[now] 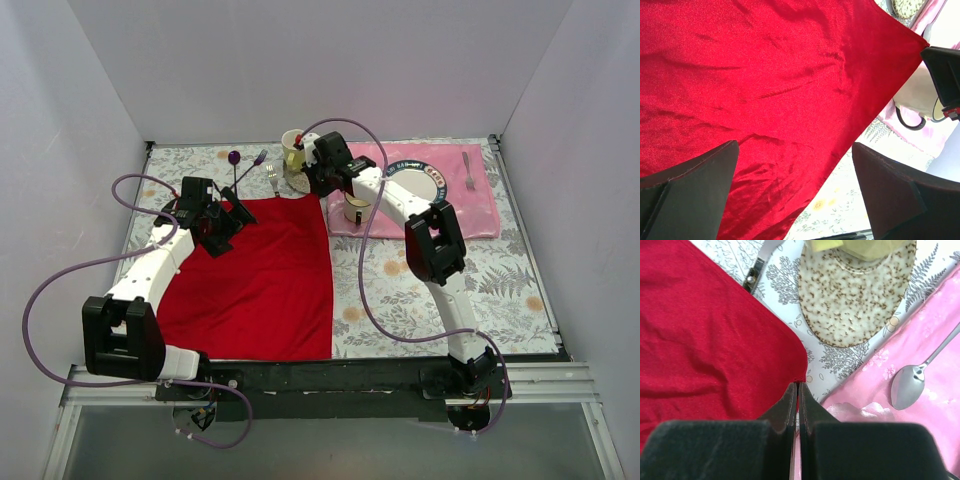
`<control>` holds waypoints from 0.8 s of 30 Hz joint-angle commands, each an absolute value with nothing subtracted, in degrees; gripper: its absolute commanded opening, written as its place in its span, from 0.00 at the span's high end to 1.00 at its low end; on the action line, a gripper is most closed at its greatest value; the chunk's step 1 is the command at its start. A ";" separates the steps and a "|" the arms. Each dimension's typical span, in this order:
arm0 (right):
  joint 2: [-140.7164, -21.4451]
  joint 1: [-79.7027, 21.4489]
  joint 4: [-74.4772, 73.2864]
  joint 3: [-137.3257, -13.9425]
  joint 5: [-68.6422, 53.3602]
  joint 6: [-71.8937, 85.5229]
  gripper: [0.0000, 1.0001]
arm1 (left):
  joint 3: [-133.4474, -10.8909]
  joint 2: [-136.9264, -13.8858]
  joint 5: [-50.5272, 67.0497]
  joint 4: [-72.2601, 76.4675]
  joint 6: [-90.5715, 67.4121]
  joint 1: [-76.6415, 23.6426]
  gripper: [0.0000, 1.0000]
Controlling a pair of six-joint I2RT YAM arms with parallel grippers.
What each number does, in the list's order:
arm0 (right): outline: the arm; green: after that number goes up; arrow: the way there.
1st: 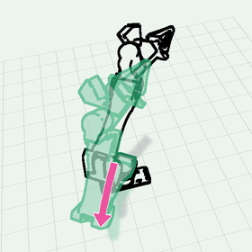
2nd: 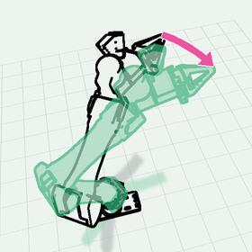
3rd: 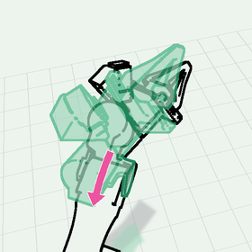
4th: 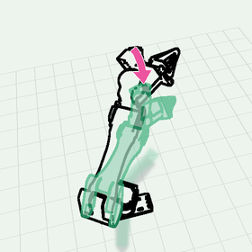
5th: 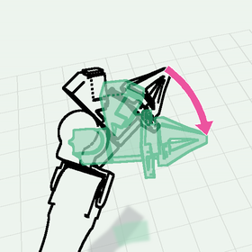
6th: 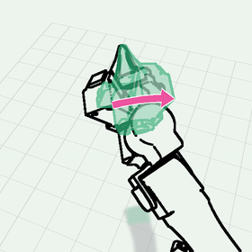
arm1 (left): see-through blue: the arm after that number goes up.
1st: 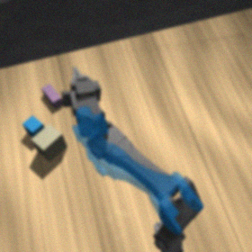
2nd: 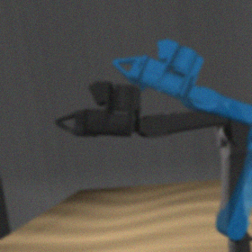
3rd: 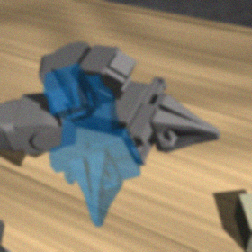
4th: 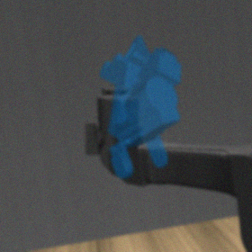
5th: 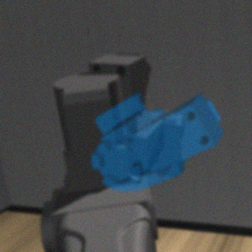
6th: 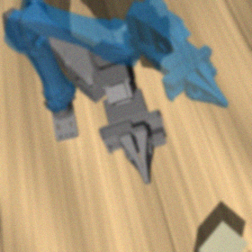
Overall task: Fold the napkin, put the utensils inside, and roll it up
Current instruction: Flatten the napkin out
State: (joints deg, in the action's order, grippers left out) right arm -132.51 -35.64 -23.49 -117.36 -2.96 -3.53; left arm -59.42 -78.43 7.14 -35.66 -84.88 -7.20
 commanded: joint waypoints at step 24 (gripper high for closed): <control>-134.91 -33.84 -23.47 -124.45 3.69 -5.89 0.95 | -69.17 -83.05 -10.35 -53.33 -92.17 -4.58 0.02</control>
